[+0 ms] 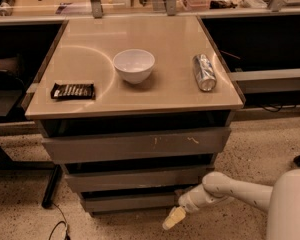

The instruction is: Open bottom drawer

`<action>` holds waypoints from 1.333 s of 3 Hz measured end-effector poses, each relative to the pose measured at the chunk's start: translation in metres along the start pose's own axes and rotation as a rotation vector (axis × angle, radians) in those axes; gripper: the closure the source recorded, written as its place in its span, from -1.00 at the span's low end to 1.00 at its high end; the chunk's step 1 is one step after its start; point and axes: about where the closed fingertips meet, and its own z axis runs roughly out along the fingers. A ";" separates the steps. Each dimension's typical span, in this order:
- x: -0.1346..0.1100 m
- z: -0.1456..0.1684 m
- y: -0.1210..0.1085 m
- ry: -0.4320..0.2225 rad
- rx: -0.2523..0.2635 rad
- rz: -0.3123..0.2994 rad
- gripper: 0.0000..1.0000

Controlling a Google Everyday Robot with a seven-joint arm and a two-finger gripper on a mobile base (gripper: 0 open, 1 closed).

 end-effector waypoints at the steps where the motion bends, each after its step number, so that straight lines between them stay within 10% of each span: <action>1: 0.000 0.000 0.000 0.000 0.000 0.000 -1.00; 4: 0.022 0.027 -0.047 -0.054 0.075 0.071 -1.00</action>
Offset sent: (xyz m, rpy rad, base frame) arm 0.0380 -0.0026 -0.0667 0.0362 -0.0122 -0.0790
